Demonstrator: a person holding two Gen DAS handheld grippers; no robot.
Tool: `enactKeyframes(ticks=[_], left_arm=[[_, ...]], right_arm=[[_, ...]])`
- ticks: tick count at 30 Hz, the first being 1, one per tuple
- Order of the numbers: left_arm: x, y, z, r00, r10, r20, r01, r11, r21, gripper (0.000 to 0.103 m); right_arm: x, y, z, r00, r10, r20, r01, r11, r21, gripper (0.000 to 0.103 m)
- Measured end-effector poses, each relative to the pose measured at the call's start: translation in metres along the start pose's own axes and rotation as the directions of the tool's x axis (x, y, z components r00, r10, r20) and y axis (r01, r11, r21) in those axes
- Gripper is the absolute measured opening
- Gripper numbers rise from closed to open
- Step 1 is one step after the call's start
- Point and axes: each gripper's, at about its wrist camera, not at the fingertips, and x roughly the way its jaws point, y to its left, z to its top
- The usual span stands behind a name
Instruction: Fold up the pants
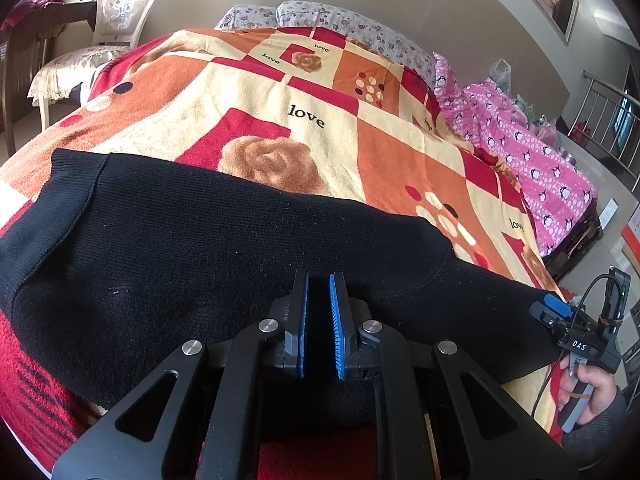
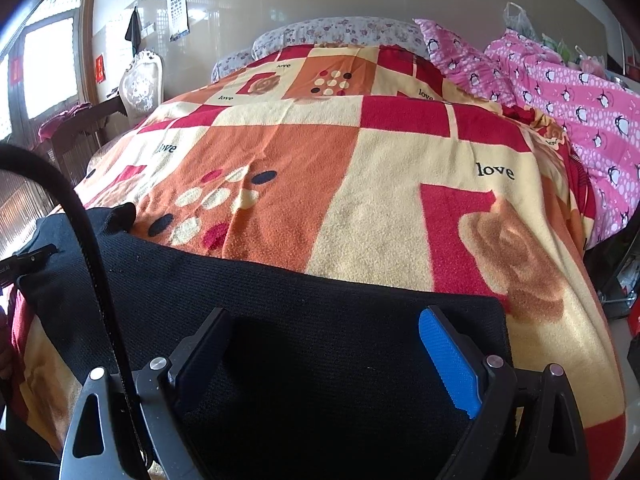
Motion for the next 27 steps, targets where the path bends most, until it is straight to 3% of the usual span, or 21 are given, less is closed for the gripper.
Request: enactKeyframes(ticks=[25,26,27], left_arm=[[0.0006,0.0060,-0.0006,0.999,-0.039,0.014,0.040,0.998,-0.046,0.009],[0.0004,0.0062,-0.0007,0.999,-0.039,0.014,0.040,0.998,-0.047,0.009],[0.0006,0.0065,-0.0008,0.999,-0.040,0.014,0.041,0.998,-0.048,0.009]], right_arm=[[0.0006,0.0000,-0.0004,1.000,0.000,0.003,0.000,1.000,-0.002,0.093],[-0.0015,-0.0013,0.0002,1.000,0.007,0.008,-0.007,1.000,0.003,0.091],[-0.0075,-0.0045,0.0005,1.000,0.005,0.029,-0.006,1.000,0.023,0.082]])
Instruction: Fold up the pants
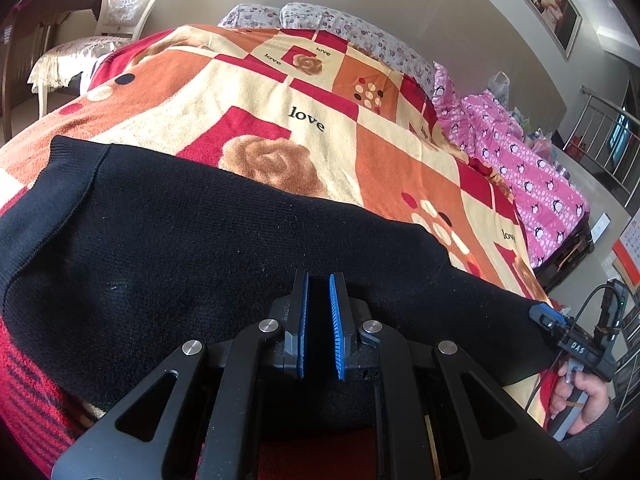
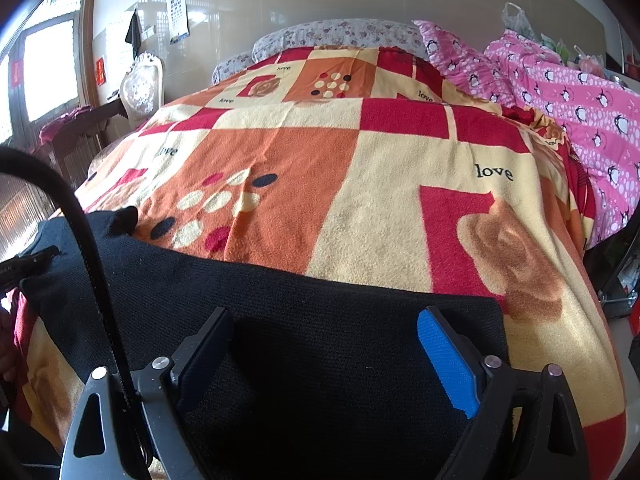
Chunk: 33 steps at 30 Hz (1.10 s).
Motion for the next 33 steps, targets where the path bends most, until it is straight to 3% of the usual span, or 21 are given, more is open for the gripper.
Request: enactKeyframes(ticks=[2,4,9,11,19,25,31,33], left_arm=[[-0.001,0.001,0.000,1.000,-0.007,-0.003,0.007,1.000,0.001,0.009],[-0.001,0.002,0.000,1.000,-0.021,-0.006,0.021,1.000,-0.003,0.009],[-0.001,0.004,0.000,0.999,-0.032,-0.004,0.032,0.999,-0.012,0.009],[-0.001,0.003,0.000,1.000,-0.031,-0.003,0.031,0.999,-0.012,0.009],[-0.001,0.004,0.000,0.999,-0.041,-0.006,0.041,0.999,-0.015,0.009],[-0.001,0.003,0.000,0.999,-0.032,-0.004,0.032,0.999,-0.012,0.009],[-0.001,0.003,0.000,1.000,-0.030,-0.004,0.030,0.999,-0.012,0.009],[-0.001,0.003,0.000,1.000,-0.029,-0.004,0.029,0.999,-0.012,0.009]], right_arm=[[-0.019,-0.015,0.002,0.997,0.064,0.037,-0.067,0.994,0.090,0.074],[-0.044,-0.034,0.001,0.990,0.095,0.106,-0.114,0.974,0.194,0.074],[-0.096,-0.064,-0.016,0.988,-0.003,0.152,-0.043,0.952,0.302,0.075],[-0.106,-0.071,-0.028,0.989,0.021,0.146,-0.071,0.936,0.346,0.075],[-0.094,-0.076,-0.073,0.980,0.167,0.111,-0.200,0.847,0.492,0.075],[-0.081,-0.090,-0.078,0.952,0.219,0.213,-0.303,0.756,0.579,0.075],[-0.075,-0.084,-0.071,0.943,0.252,0.215,-0.331,0.763,0.555,0.075],[-0.076,-0.085,-0.073,0.944,0.249,0.216,-0.328,0.774,0.541,0.066]])
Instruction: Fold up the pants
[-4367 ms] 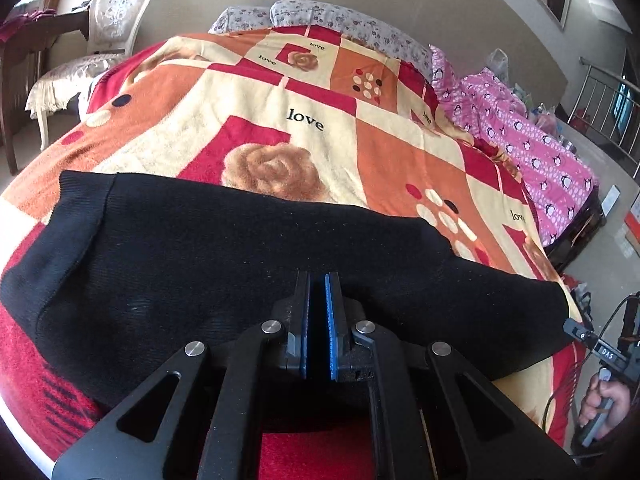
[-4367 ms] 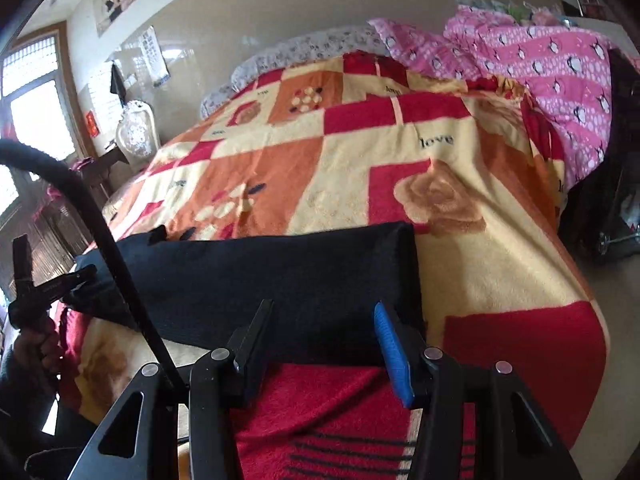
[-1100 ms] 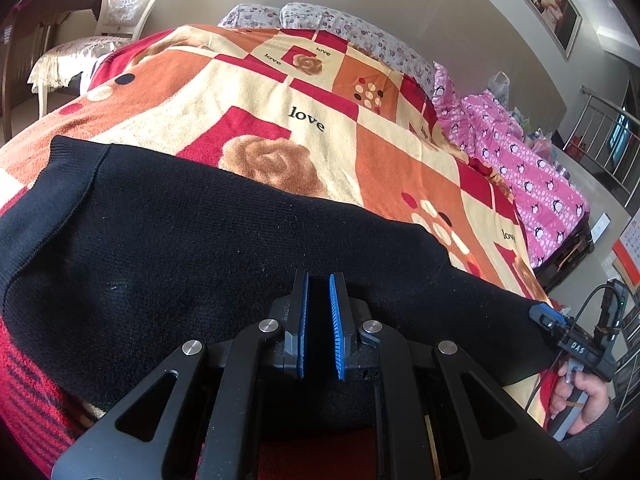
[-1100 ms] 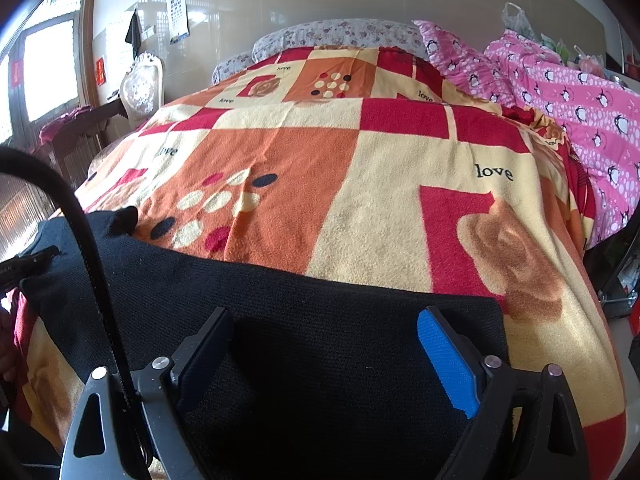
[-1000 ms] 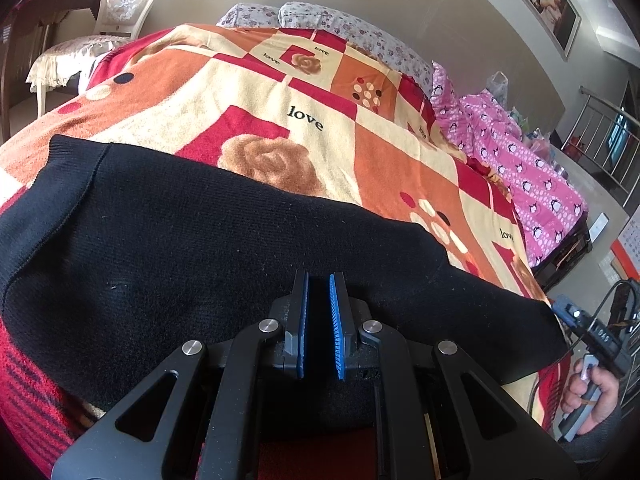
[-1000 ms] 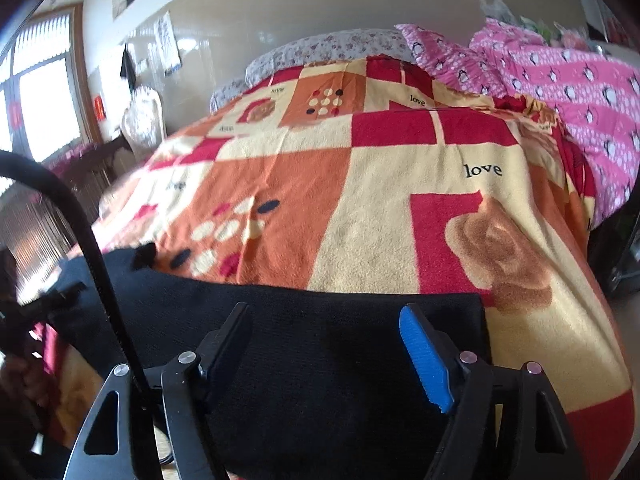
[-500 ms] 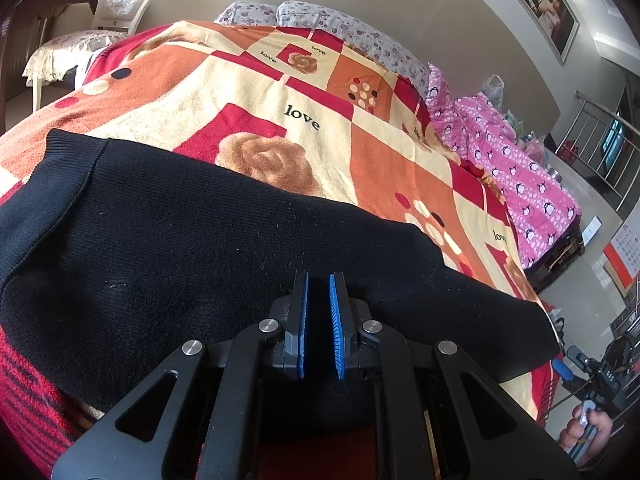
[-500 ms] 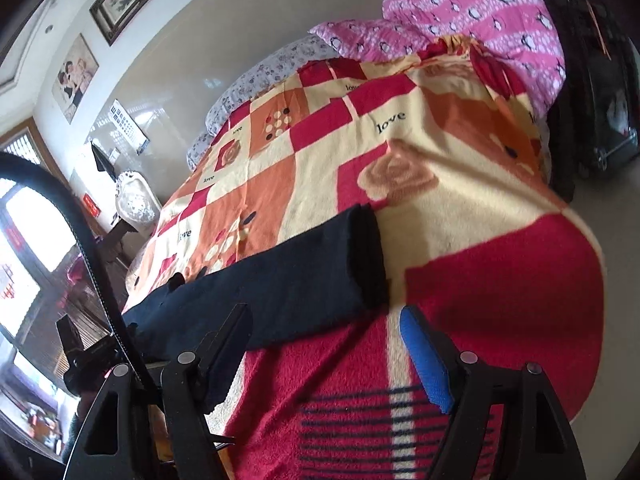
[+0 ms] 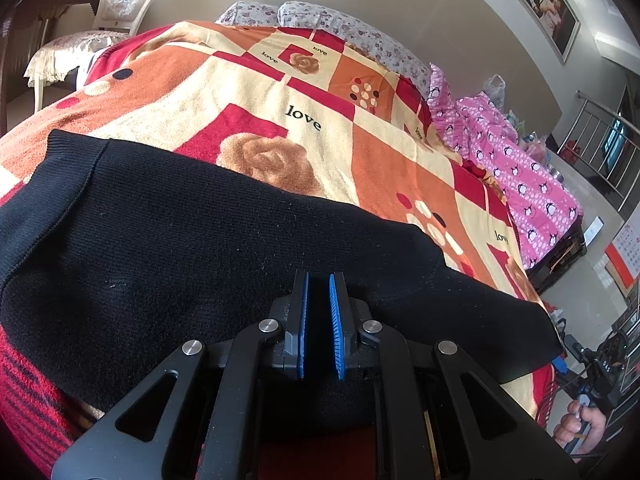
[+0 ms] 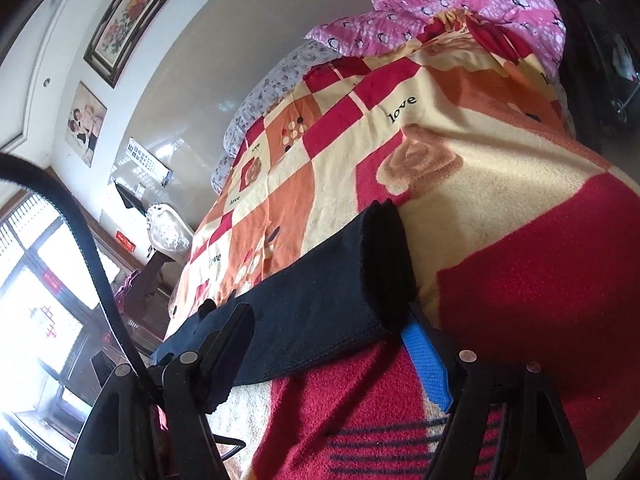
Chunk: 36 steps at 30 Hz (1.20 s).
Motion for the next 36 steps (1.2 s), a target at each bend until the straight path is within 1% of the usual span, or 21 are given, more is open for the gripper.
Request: enactKeyframes(ticks=[1,3,4,6,11,14,15,17,19,20,21,22,24,27,28,29,30,31,33,35,36], left_arm=[[0.000,0.000,0.000,1.000,0.000,0.000,0.000,1.000,0.000,0.009],[0.000,0.000,0.000,1.000,0.001,0.000,-0.001,1.000,0.001,0.009],[0.000,0.000,0.000,1.000,0.000,-0.001,0.000,1.000,0.001,0.009],[0.000,0.000,0.000,1.000,-0.002,-0.001,0.002,1.000,-0.001,0.009],[0.001,0.000,0.001,1.000,-0.003,-0.011,0.003,1.000,-0.008,0.009],[-0.001,-0.009,0.009,0.999,0.027,-0.033,-0.027,1.000,0.012,0.010],[-0.004,-0.015,0.012,0.999,0.029,-0.028,-0.029,0.999,0.014,0.010],[-0.011,-0.032,0.016,1.000,-0.013,0.000,0.013,1.000,0.019,0.011],[-0.013,-0.058,0.017,0.998,-0.060,-0.002,0.060,0.997,0.054,0.033],[-0.011,-0.071,0.016,0.996,-0.088,-0.015,0.089,0.994,0.063,0.058],[-0.008,-0.086,0.014,0.992,-0.118,-0.037,0.121,0.990,0.074,0.066],[-0.004,-0.104,0.011,0.985,-0.155,-0.075,0.162,0.982,0.101,0.066],[0.006,-0.141,0.006,0.961,-0.229,-0.155,0.253,0.954,0.162,0.066],[0.021,-0.196,0.005,0.915,-0.318,-0.250,0.370,0.907,0.199,0.066],[0.028,-0.214,0.007,0.894,-0.338,-0.293,0.403,0.893,0.202,0.066],[0.036,-0.232,0.007,0.870,-0.355,-0.342,0.437,0.876,0.202,0.066],[0.044,-0.248,0.008,0.848,-0.362,-0.386,0.461,0.863,0.204,0.066],[0.052,-0.263,0.008,0.833,-0.362,-0.419,0.476,0.855,0.206,0.066],[0.060,-0.287,0.007,0.812,-0.370,-0.450,0.506,0.831,0.230,0.066],[0.067,-0.302,0.006,0.804,-0.364,-0.470,0.517,0.818,0.252,0.066],[0.069,-0.306,0.005,0.798,-0.360,-0.483,0.523,0.812,0.259,0.066]], right_arm=[[-0.001,-0.003,-0.001,1.000,-0.009,0.007,0.009,1.000,0.002,0.061],[-0.004,-0.011,-0.002,0.999,-0.030,0.025,0.030,0.999,0.017,0.040],[-0.005,-0.014,-0.003,0.999,-0.036,0.030,0.035,0.999,0.025,0.035],[-0.005,-0.017,-0.003,0.998,-0.062,0.030,0.062,0.998,0.010,0.021],[-0.005,-0.015,-0.007,0.995,-0.081,0.050,0.084,0.996,-0.040,0.019],[-0.005,-0.017,-0.007,0.996,-0.080,0.048,0.082,0.996,-0.038,0.018],[-0.005,-0.018,-0.007,0.996,-0.080,0.044,0.082,0.996,-0.038,0.018],[-0.004,-0.018,-0.005,0.996,-0.080,0.039,0.081,0.996,-0.044,0.018],[-0.004,-0.016,-0.006,0.996,-0.079,0.039,0.081,0.994,-0.066,0.019],[-0.004,-0.015,-0.007,0.996,-0.083,0.041,0.087,0.993,-0.083,0.018],[-0.004,-0.013,-0.007,0.995,-0.091,0.047,0.095,0.991,-0.094,0.018],[-0.005,-0.011,-0.007,0.994,-0.099,0.050,0.104,0.989,-0.109,0.016],[-0.005,-0.003,-0.007,0.990,-0.123,0.064,0.132,0.979,-0.154,0.012],[-0.006,0.019,-0.009,0.976,-0.184,0.117,0.209,0.941,-0.267,0.009],[-0.005,0.030,-0.012,0.964,-0.220,0.146,0.257,0.911,-0.323,0.009],[-0.004,0.040,-0.014,0.953,-0.247,0.173,0.296,0.879,-0.373,0.009],[-0.003,0.049,-0.018,0.944,-0.263,0.197,0.324,0.850,-0.415,0.009],[-0.001,0.057,-0.021,0.936,-0.275,0.218,0.347,0.820,-0.456,0.008],[0.003,0.074,-0.029,0.925,-0.286,0.249,0.377,0.763,-0.525,0.008],[0.009,0.090,-0.038,0.917,-0.289,0.276,0.399,0.697,-0.595,0.008],[0.011,0.096,-0.042,0.917,-0.286,0.279,0.399,0.672,-0.624,0.008]])
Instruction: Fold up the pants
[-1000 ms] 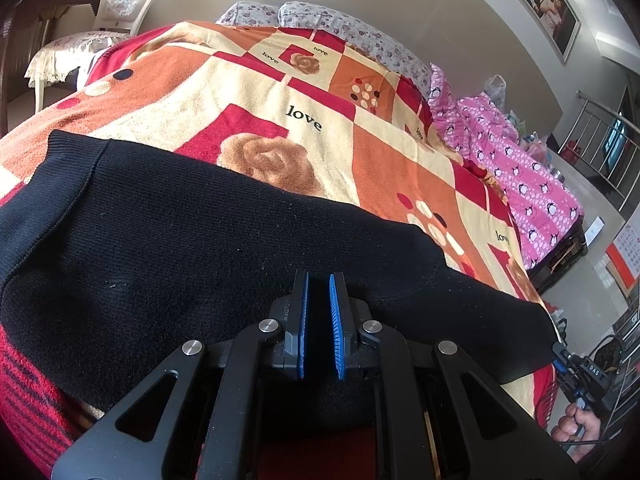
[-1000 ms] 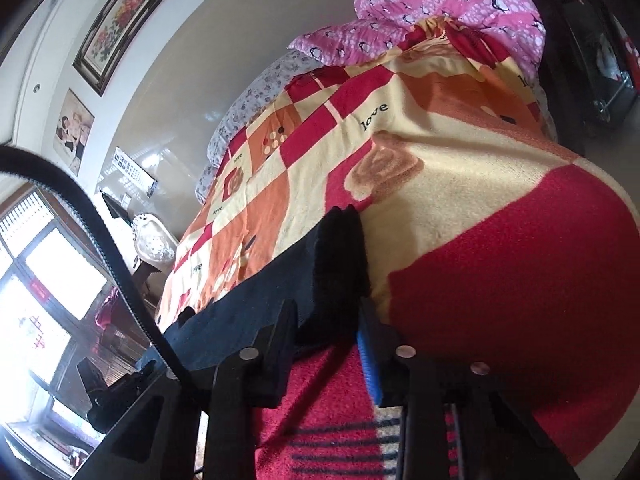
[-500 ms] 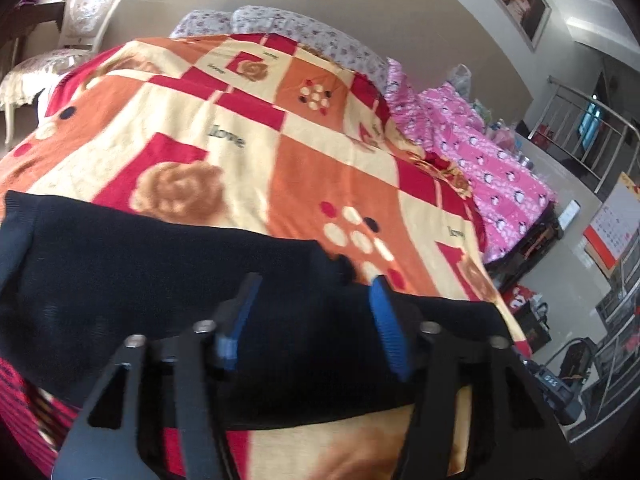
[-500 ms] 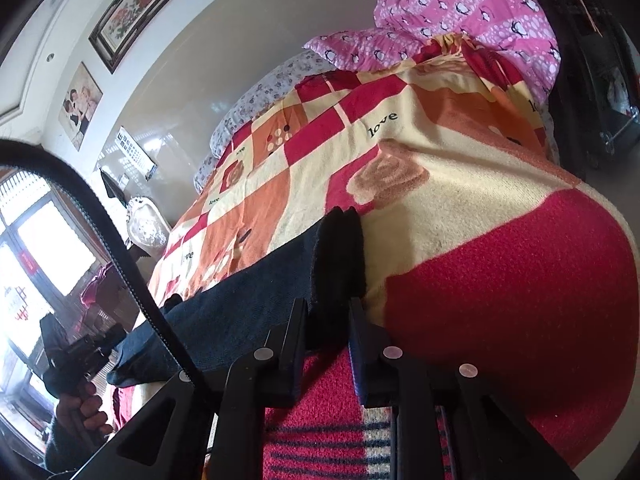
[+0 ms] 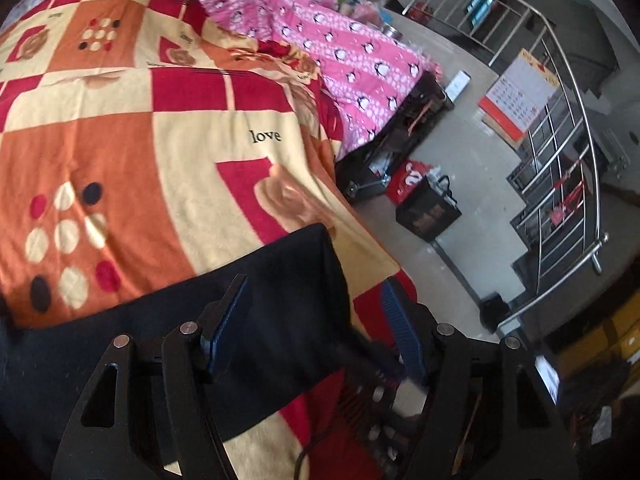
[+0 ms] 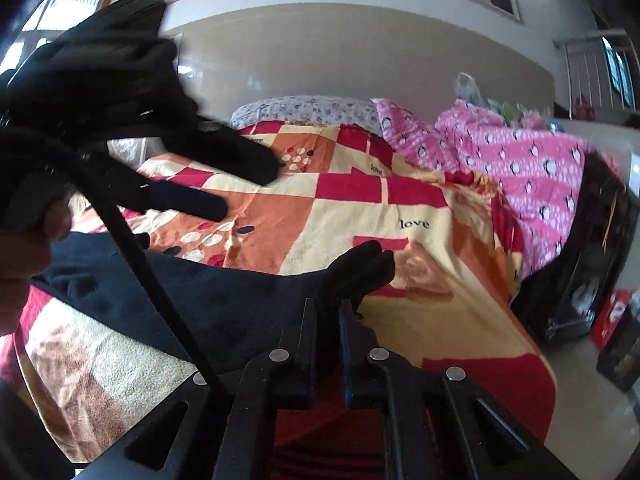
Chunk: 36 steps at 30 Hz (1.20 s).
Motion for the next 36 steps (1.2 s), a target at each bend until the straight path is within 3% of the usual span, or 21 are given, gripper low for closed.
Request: enactKeyframes(ticks=[4,7,14,16,18,19,26,36], left_arm=[[0.012,0.003,-0.003,0.995,0.012,-0.098,-0.010,1.000,0.021,0.066],[0.009,0.012,-0.013,0.992,0.032,-0.122,-0.029,0.999,0.024,0.066],[-0.013,0.042,-0.020,0.997,0.048,-0.068,-0.052,0.997,-0.064,0.066],[-0.024,0.054,-0.025,0.998,0.051,-0.024,-0.053,0.994,-0.097,0.051],[-0.034,0.069,-0.030,0.999,0.052,0.007,-0.050,0.988,-0.145,0.012],[-0.039,0.077,-0.033,0.999,0.047,0.023,-0.042,0.984,-0.173,0.010],[-0.087,0.121,-0.054,0.989,0.082,0.126,-0.049,0.968,-0.247,0.009],[-0.136,0.182,-0.070,0.969,0.217,0.116,-0.174,0.938,-0.298,0.009]], right_arm=[[-0.004,0.030,0.001,1.000,0.012,0.025,-0.009,0.991,-0.131,0.008],[-0.007,0.047,0.002,0.999,0.043,0.032,-0.036,0.981,-0.189,0.008],[-0.009,0.086,-0.002,0.995,0.095,0.035,-0.079,0.945,-0.318,0.008],[-0.010,0.094,-0.001,0.993,0.112,0.032,-0.095,0.937,-0.336,0.008],[-0.011,0.104,0.000,0.992,0.120,0.029,-0.101,0.928,-0.358,0.008],[-0.011,0.108,0.001,0.992,0.124,0.028,-0.106,0.926,-0.363,0.008],[-0.011,0.156,0.013,0.980,0.198,0.017,-0.172,0.887,-0.429,0.008],[0.010,0.241,0.030,0.952,0.303,-0.032,-0.276,0.813,-0.512,0.008]])
